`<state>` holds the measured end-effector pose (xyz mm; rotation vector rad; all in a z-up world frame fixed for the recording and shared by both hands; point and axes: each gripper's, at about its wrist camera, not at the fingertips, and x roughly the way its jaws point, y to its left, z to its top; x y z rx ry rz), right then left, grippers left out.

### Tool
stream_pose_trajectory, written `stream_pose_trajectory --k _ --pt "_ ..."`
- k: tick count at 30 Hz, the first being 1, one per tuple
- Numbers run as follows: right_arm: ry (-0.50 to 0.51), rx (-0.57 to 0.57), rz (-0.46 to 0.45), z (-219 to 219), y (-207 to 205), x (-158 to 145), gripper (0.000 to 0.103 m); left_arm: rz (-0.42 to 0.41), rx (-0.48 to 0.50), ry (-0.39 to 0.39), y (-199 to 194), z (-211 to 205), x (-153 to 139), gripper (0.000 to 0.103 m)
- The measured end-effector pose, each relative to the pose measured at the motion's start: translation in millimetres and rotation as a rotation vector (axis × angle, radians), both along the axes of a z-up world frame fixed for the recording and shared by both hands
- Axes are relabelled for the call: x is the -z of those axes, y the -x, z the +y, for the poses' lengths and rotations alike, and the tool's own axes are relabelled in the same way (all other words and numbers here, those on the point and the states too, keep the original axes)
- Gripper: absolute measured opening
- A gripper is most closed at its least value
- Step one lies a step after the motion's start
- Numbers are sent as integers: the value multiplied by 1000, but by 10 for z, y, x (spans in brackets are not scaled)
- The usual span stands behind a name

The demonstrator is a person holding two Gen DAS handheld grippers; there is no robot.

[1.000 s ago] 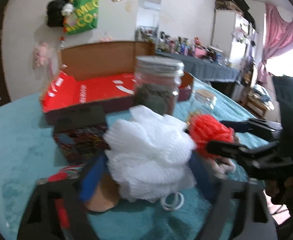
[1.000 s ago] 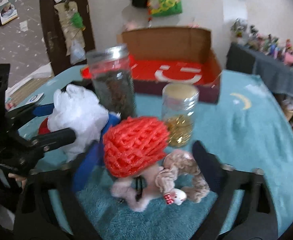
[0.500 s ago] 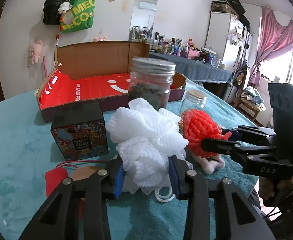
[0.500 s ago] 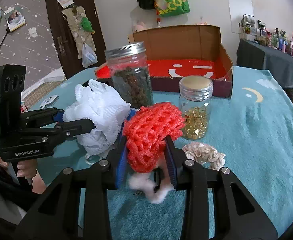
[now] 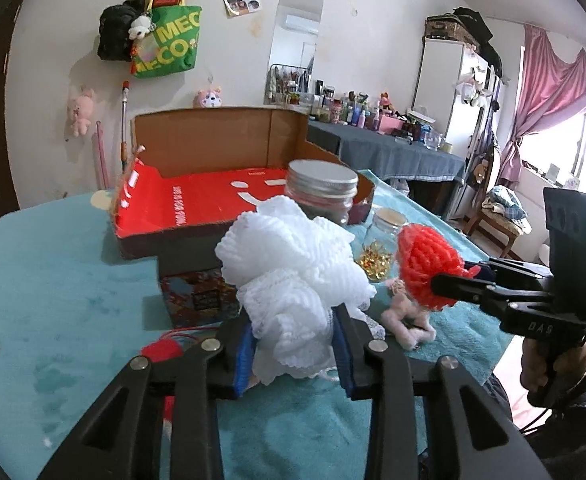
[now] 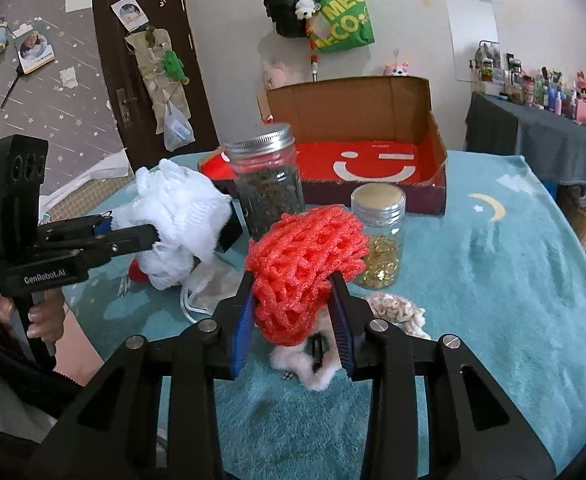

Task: Organize soft objects
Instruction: 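Carry the white pouf with the left tool while the right tool carries the red pouf into the box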

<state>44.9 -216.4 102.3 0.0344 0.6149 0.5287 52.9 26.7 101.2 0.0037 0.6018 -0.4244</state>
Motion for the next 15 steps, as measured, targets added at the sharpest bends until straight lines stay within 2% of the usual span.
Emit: stream_pose_trajectory --k 15 --pt "20 50 -70 -270 -137 -367 33 -92 -48 -33 -167 352 -440 35"
